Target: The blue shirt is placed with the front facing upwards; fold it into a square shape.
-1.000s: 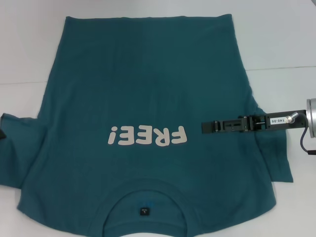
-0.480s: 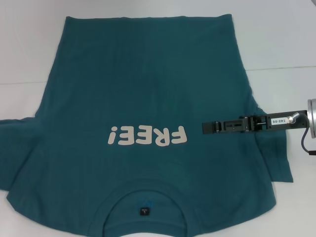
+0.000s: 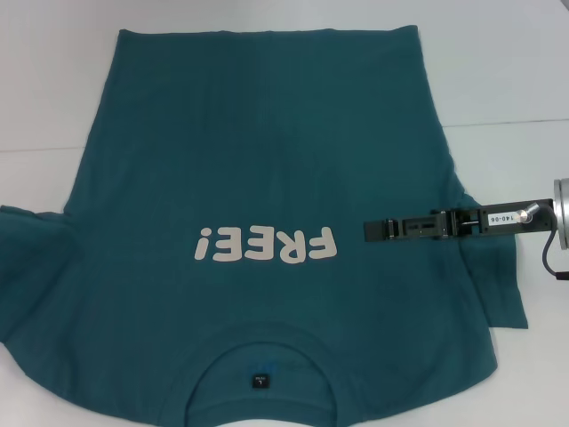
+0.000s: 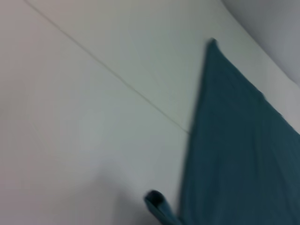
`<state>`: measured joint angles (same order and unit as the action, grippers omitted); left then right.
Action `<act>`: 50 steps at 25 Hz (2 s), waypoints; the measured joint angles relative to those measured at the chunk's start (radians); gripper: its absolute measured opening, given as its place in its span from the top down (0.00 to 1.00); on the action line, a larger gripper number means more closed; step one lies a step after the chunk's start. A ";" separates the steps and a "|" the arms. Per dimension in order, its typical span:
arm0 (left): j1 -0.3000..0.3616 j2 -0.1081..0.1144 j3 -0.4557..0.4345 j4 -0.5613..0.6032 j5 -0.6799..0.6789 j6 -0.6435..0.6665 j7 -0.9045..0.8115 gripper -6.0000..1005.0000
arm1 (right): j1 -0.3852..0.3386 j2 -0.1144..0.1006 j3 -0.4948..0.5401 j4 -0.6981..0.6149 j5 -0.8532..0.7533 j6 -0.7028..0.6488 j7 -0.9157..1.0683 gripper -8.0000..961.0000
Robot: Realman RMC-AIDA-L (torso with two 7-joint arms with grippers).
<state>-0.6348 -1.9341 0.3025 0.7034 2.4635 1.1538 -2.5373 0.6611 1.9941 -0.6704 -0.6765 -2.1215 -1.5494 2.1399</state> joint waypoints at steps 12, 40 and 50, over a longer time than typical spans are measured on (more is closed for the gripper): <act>-0.043 0.007 0.041 0.068 -0.012 0.195 -0.071 0.97 | 0.000 0.001 0.000 0.000 0.000 0.000 0.001 0.02; -0.085 -0.096 0.315 0.026 -0.120 0.056 0.011 0.97 | -0.016 0.000 -0.001 0.002 0.000 0.019 -0.001 0.02; -0.085 -0.109 0.394 0.071 -0.113 0.028 0.051 0.97 | -0.033 0.006 0.024 0.001 0.002 0.025 -0.031 0.02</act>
<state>-0.7199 -2.0429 0.6964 0.7739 2.3503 1.1817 -2.4867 0.6278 2.0003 -0.6465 -0.6750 -2.1197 -1.5246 2.1087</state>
